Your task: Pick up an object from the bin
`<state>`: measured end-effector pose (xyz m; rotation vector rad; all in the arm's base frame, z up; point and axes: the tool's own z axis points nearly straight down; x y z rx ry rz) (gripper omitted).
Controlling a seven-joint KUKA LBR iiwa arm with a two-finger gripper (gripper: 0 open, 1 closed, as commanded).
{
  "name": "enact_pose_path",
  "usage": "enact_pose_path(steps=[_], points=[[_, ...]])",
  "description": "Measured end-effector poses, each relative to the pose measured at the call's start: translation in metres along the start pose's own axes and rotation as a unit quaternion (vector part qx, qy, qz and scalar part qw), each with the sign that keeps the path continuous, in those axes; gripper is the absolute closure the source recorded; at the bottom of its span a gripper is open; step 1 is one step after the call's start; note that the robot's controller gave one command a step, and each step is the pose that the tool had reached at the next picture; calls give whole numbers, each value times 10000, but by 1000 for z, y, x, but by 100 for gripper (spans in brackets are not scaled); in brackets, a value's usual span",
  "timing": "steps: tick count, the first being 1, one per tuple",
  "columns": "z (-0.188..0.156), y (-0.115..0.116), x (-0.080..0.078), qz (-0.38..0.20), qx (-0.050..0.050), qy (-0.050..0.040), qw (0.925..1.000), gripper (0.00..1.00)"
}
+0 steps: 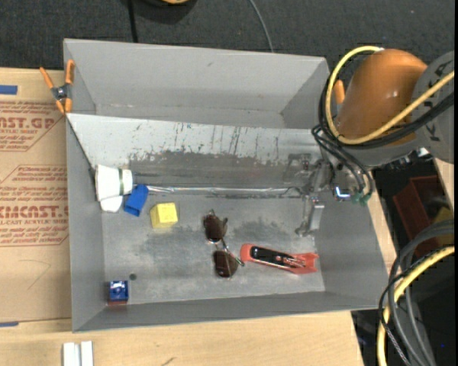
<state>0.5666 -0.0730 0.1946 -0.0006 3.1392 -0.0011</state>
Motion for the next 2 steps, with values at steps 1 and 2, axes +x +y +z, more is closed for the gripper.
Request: enact_pose_path(steps=[1,2], points=[[68,1,40,285,-6,1,9996,0],[86,-5,60,-59,-5,32,10000,0]])
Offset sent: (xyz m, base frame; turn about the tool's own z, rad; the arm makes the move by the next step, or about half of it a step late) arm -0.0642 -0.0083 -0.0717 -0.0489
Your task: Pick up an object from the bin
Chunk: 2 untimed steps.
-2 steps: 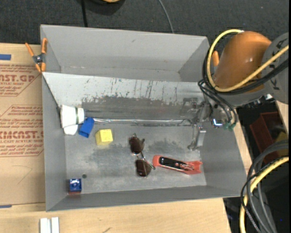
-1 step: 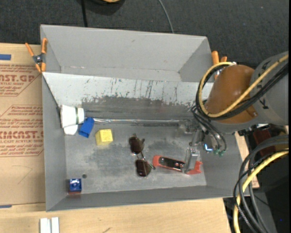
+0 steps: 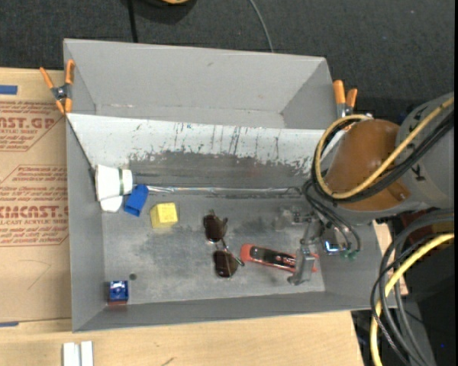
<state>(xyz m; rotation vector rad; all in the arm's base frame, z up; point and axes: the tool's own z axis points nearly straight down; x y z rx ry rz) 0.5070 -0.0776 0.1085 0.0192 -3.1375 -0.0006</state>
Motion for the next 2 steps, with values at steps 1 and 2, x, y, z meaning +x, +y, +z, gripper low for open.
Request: enact_pose_path(steps=[1,2], points=[[-25,2,-2,151,-5,-46,9999,0],[25,1,16,291,-4,-29,9996,0]])
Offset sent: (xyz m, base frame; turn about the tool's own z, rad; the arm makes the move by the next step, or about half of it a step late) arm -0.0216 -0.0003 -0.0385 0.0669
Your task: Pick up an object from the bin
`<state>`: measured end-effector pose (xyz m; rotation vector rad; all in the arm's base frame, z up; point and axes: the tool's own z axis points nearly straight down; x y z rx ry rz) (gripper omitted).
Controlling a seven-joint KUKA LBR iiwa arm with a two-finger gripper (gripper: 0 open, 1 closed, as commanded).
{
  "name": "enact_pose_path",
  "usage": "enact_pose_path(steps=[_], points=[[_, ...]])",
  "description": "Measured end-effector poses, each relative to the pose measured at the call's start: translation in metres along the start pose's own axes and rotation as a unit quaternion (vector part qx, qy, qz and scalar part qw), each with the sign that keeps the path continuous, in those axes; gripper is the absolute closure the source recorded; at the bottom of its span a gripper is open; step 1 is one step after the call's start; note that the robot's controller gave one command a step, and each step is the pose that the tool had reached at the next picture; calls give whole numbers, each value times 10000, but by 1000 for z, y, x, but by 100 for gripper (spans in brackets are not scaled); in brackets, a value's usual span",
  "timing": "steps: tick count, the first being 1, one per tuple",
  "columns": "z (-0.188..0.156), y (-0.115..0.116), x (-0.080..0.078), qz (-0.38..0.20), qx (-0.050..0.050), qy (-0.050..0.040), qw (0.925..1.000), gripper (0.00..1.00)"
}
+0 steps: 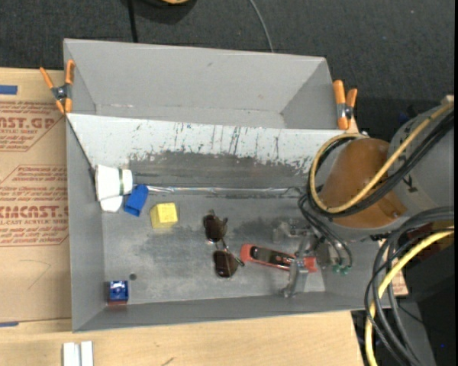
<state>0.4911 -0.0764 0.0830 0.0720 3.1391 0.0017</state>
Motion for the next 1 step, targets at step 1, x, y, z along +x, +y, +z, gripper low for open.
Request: enact_pose_path(steps=[1], points=[[13,1,1,189,-9,-21,9998,100]])
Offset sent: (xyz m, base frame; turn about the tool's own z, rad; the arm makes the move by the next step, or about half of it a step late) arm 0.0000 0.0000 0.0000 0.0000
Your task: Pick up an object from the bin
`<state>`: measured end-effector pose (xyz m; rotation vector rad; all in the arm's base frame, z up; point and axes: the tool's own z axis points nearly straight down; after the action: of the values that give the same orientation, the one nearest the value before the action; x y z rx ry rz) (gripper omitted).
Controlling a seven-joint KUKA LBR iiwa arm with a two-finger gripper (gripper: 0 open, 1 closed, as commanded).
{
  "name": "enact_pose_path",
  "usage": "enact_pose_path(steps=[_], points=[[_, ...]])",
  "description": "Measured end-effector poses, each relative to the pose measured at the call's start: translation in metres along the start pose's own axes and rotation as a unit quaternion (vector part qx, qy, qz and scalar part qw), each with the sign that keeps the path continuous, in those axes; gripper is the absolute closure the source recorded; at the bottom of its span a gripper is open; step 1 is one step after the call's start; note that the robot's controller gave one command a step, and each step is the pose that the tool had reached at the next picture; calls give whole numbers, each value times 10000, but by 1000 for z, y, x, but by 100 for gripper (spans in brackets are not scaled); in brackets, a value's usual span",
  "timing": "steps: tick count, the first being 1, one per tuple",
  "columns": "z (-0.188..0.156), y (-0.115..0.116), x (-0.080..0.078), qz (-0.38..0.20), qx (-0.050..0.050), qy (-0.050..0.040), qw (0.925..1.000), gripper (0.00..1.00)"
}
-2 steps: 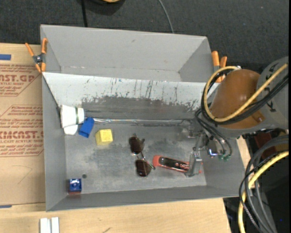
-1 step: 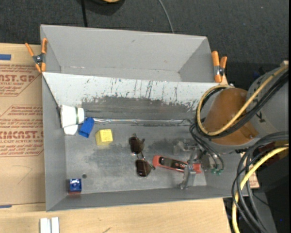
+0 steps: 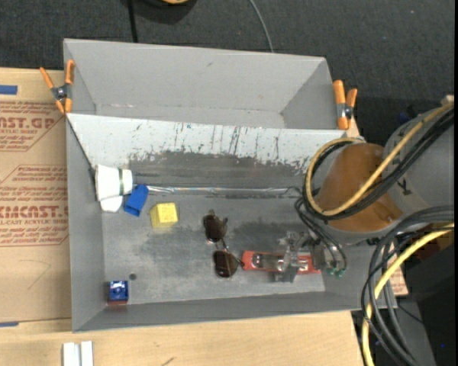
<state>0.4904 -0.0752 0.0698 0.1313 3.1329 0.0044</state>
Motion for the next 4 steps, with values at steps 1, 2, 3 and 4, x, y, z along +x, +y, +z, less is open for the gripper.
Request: enact_pose_path(steps=[1,2,3,4], points=[[0,0,0,0,0,-2,10000,100],[-4,0,1,-3,-2,26,10000,100],[-17,0,2,0,-4,25,10000,100],[-30,1,1,-3,-5,22,10000,100]])
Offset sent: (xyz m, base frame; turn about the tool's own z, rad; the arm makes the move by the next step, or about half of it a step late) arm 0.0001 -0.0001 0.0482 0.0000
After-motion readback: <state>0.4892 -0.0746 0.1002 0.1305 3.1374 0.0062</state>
